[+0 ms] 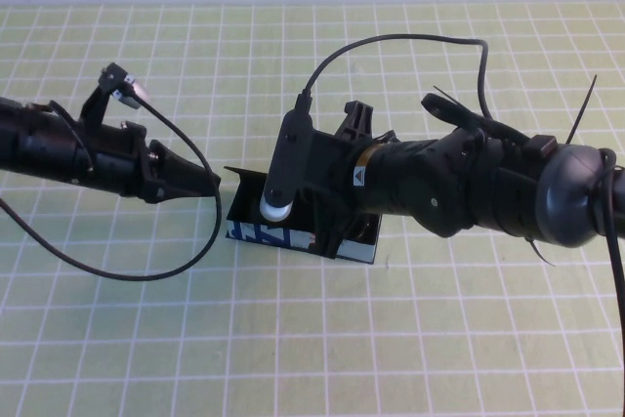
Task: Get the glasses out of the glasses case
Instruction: Pick up the glasses from the glasses case
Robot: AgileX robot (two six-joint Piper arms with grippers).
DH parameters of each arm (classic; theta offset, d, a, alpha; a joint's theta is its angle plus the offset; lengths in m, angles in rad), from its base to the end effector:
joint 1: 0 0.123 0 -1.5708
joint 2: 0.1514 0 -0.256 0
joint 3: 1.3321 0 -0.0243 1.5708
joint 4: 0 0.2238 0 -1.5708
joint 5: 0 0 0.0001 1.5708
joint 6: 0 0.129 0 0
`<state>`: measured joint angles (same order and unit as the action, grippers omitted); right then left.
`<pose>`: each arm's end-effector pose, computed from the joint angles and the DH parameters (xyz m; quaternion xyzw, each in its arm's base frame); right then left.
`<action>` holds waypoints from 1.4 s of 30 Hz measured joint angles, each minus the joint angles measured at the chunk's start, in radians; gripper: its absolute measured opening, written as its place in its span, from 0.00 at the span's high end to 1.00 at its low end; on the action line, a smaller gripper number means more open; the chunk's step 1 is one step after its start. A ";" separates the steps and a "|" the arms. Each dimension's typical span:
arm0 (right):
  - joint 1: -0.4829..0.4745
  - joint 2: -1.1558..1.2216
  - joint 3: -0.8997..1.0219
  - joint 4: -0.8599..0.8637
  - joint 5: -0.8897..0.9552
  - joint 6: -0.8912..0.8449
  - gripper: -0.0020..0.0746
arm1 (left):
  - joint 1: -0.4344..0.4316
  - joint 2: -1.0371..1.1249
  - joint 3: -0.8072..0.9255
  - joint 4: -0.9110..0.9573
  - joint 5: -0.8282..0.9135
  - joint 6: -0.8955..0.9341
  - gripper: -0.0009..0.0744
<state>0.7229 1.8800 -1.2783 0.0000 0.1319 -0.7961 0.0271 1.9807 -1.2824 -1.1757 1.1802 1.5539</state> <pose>0.3176 0.2802 0.1856 -0.6163 0.6491 -0.0163 0.4457 0.3502 -0.1007 0.1655 0.3795 0.7817 -0.4073 0.2814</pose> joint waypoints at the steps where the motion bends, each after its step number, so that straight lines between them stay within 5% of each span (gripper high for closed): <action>1: 0.000 0.000 0.000 0.000 -0.003 0.000 0.98 | -0.005 0.018 0.000 -0.028 -0.002 0.019 0.99; 21: -0.001 0.000 0.000 0.054 -0.014 0.000 0.97 | -0.071 0.139 -0.022 -0.124 -0.053 0.102 0.99; 30: -0.001 -0.068 0.000 0.218 0.012 0.000 0.69 | -0.073 0.146 -0.028 -0.094 -0.055 0.081 0.99; 37: -0.002 -0.161 0.000 0.516 0.303 0.041 0.90 | -0.073 0.146 -0.030 -0.090 -0.055 0.073 0.99; 42: -0.002 -0.119 0.000 0.508 0.385 0.223 0.98 | -0.073 0.146 -0.030 -0.090 -0.055 0.062 0.99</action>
<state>0.7206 1.7609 -1.2783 0.5084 0.5164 -0.5728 -0.0457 2.1267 -1.3120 -1.2656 1.1255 1.6156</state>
